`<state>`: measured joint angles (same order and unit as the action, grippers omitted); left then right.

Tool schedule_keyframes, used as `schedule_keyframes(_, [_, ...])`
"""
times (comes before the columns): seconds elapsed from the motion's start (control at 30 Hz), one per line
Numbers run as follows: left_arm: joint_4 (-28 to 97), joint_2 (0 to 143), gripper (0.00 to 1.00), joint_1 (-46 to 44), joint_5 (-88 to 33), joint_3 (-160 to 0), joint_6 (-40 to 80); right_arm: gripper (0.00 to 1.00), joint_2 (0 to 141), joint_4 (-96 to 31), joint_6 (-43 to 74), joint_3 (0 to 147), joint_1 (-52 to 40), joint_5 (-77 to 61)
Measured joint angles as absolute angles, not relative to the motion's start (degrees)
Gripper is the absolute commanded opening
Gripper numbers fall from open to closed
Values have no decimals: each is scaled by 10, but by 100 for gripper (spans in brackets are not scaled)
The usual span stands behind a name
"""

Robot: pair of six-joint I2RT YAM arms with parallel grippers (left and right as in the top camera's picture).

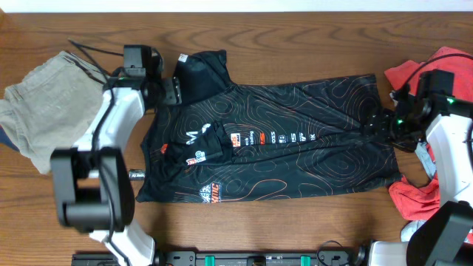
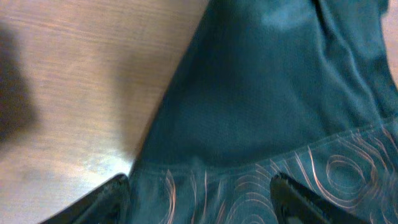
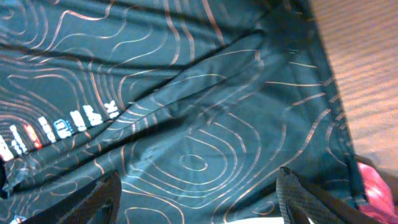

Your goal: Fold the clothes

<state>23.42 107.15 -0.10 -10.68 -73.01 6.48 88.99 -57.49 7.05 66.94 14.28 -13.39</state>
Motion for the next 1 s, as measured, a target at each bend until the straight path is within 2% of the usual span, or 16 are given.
schedule_keyframes(0.37, [28, 1200, 74, -1, -107, -739, 55, 79, 890, -576, 69, 669, 112, -136])
schedule_keyframes(0.57, [16, 1217, 73, -22, -103, -754, 50, 80, 890, -575, 69, 669, 108, -136])
schedule_keyframes(0.63, [16, 1221, 66, -38, -101, -758, 48, 80, 890, -574, 69, 669, 105, -135])
schedule_keyframes(0.87, [27, 1226, 10, -82, -76, -764, 47, 80, 890, -566, 69, 669, 103, -136])
schedule_keyframes(0.9, [30, 1226, 6, -83, -73, -764, 47, 80, 890, -564, 69, 669, 103, -135])
schedule_keyframes(1.0, [42, 1226, 6, -84, -71, -766, 47, 77, 890, -553, 69, 669, 103, -135])
